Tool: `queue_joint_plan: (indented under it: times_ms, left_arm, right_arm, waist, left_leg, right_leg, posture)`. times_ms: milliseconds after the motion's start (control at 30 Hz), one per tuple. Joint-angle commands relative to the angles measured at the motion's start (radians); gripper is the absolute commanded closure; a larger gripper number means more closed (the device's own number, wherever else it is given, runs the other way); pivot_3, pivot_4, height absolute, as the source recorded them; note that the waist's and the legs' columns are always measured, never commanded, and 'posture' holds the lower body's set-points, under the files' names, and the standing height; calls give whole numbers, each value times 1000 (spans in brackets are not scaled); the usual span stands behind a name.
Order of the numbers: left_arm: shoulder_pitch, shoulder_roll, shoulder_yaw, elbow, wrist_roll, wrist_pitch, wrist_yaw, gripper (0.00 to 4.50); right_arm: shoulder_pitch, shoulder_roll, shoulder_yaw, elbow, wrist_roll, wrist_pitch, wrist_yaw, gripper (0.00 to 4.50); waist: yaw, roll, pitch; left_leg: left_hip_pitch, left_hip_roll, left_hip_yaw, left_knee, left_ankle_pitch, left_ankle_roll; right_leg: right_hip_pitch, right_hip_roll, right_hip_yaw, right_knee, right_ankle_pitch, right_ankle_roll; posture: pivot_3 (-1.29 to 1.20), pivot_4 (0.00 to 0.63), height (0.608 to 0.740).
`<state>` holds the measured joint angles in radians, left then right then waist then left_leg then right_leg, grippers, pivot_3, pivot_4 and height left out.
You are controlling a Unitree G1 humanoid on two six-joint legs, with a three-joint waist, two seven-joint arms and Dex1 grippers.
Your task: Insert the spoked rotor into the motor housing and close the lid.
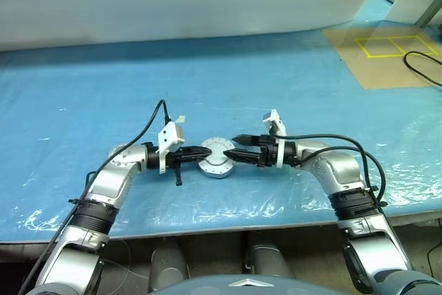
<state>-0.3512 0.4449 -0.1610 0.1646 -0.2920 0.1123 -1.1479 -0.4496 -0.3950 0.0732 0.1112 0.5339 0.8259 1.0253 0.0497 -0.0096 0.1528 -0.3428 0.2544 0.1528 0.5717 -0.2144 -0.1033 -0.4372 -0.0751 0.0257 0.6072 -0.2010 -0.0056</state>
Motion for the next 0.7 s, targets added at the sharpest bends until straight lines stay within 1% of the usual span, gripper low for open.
queue_joint_plan:
  times_ms: [33,100,233,433,500,567,700]
  left_arm:
    - [8,-2,-21,12,18,3,-2,4500]
    - [8,-3,-21,12,19,1,0,4500]
    - [11,-2,-18,11,19,-5,1,4500]
    - [9,-2,-17,15,22,-10,2,4500]
    - [9,-4,-18,16,23,-13,3,4500]
    - [9,-5,-18,17,23,-14,4,4500]
    - [13,-6,-19,15,26,-17,7,4500]
  right_arm:
    - [-21,5,-68,11,105,139,-9,12]
    - [-20,1,-71,22,116,178,-13,12]
    - [-23,-30,-23,13,102,277,-33,12]
    - [-50,-20,-25,19,120,416,-101,12]
    - [-64,-10,-45,20,162,515,-108,12]
    - [-72,2,-69,17,195,576,-116,12]
    - [-91,49,-137,60,205,592,-171,12]
  waist:
    - [1,0,0]
    - [3,0,0]
    - [6,0,0]
    - [13,0,0]
    - [16,0,0]
    - [20,0,0]
    - [21,1,0]
  left_leg:
    - [0,0,0,0,0,0]
    - [0,0,0,0,0,0]
    - [0,0,0,0,0,0]
    - [0,0,0,0,0,0]
    - [0,0,0,0,0,0]
    - [0,0,0,-1,0,0]
    - [-1,0,0,-1,0,-1]
  right_leg:
    - [0,0,0,0,0,0]
    - [0,0,0,0,0,0]
    - [0,0,0,0,0,0]
    - [0,0,0,0,0,0]
    - [0,0,0,0,0,0]
    - [0,0,0,0,0,0]
    - [-1,0,0,0,0,0]
  posture:
    - [0,150,740]
    - [0,150,740]
    - [0,150,740]
    - [0,150,740]
    - [0,150,740]
    - [0,150,740]
    - [0,150,740]
